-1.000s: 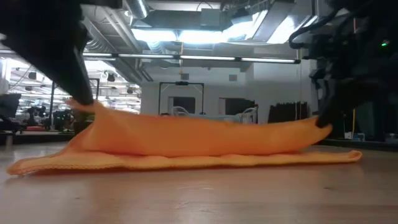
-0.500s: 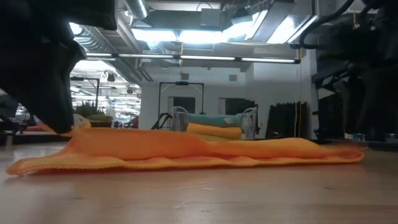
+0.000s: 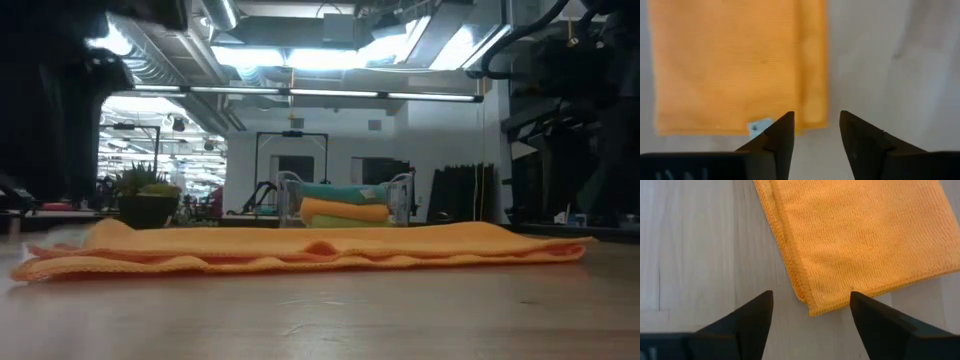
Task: Fold microfiber towels
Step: Fold the orange microfiber cloth
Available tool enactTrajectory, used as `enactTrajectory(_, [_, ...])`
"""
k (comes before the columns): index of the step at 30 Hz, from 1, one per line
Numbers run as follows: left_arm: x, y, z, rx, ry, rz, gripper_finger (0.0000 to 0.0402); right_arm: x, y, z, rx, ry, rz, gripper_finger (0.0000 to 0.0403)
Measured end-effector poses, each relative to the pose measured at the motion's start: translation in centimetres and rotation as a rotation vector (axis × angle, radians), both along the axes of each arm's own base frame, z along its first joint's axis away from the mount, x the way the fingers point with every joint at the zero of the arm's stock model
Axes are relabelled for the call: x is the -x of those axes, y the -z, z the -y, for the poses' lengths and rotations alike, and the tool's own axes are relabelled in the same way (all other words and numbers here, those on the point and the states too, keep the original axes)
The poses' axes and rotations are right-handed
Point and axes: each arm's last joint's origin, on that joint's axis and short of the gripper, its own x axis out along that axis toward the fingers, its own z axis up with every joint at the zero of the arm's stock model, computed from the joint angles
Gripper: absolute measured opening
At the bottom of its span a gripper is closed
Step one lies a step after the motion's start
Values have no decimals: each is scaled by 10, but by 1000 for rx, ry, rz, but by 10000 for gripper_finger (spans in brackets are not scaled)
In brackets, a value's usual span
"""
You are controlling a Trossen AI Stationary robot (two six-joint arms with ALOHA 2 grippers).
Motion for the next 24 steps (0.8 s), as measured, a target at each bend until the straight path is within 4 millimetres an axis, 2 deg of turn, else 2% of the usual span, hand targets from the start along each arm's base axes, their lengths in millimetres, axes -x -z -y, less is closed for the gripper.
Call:
enactTrajectory(7, [-4,-13,8,19,35,28,152,-1,0,0,-3,11,9,268])
enactTrajectory(15, [-12,-16,-2,-43,60,53,148,-10,-5,-5,-121,127,112,268])
enactTrajectory(21, [-17,-17,-10,-120,41,91,147,-33,1,-13,-200,330,307,268])
enactTrajectory(24, [-16,-17,-13,-156,26,92,147,-49,12,-17,-116,294,423,268])
